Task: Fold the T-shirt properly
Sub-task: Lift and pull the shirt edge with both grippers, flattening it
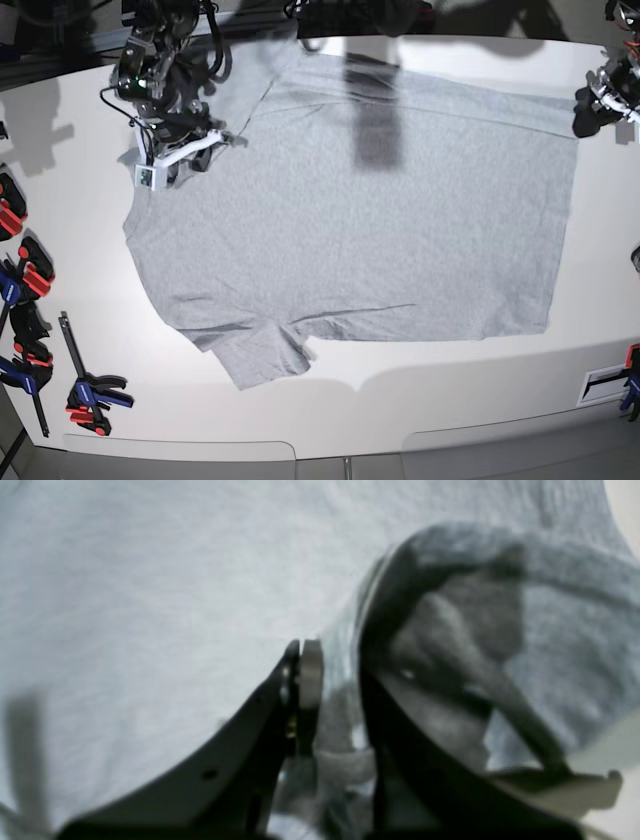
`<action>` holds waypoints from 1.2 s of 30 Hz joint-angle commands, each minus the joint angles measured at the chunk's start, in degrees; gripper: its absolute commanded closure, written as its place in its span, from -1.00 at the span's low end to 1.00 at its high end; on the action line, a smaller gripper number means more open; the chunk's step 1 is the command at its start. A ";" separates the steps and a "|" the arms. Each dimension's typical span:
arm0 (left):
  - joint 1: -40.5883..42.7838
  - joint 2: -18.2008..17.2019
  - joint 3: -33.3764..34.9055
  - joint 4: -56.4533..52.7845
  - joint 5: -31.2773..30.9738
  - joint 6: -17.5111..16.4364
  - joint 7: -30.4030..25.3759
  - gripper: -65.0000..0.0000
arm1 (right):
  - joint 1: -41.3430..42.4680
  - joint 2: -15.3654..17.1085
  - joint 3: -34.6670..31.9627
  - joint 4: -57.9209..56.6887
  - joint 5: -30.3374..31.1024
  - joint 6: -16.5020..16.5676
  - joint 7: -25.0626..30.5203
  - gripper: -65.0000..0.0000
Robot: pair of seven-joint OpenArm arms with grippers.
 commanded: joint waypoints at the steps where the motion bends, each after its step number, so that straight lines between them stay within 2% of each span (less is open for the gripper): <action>1: -0.13 -1.60 -0.50 0.61 0.63 -0.52 -1.84 1.00 | 1.62 0.20 -0.13 -0.22 0.07 -0.59 1.70 1.00; 4: -0.11 -1.57 -0.50 0.61 6.03 -0.52 -6.62 1.00 | 3.54 0.48 0.04 -2.99 -0.24 -1.49 3.26 1.00; 7: -0.17 -1.60 -0.50 0.61 8.87 4.11 -11.61 1.00 | 4.35 0.50 0.07 -3.08 -1.14 -2.86 4.00 1.00; 10: -0.85 -1.60 -0.52 0.61 10.45 5.66 -13.44 1.00 | 4.33 0.46 0.90 -3.08 -1.36 -4.72 5.29 1.00; 19: -4.59 -1.66 -0.52 0.92 10.58 5.64 -12.68 1.00 | 4.31 0.48 5.31 -3.02 -0.46 -5.09 5.42 1.00; 23: -4.55 -1.79 -0.52 2.51 9.25 5.53 -10.93 1.00 | 4.31 0.46 5.20 -2.86 1.14 -2.78 4.83 1.00; 29: -4.33 -1.79 -0.52 7.96 5.01 -0.44 -10.12 1.00 | 4.15 0.33 5.20 0.85 3.50 0.66 3.23 1.00; 36: -3.76 -1.75 -0.52 15.10 3.72 -0.52 -9.73 1.00 | 2.75 0.31 5.22 9.25 3.48 0.76 2.78 1.00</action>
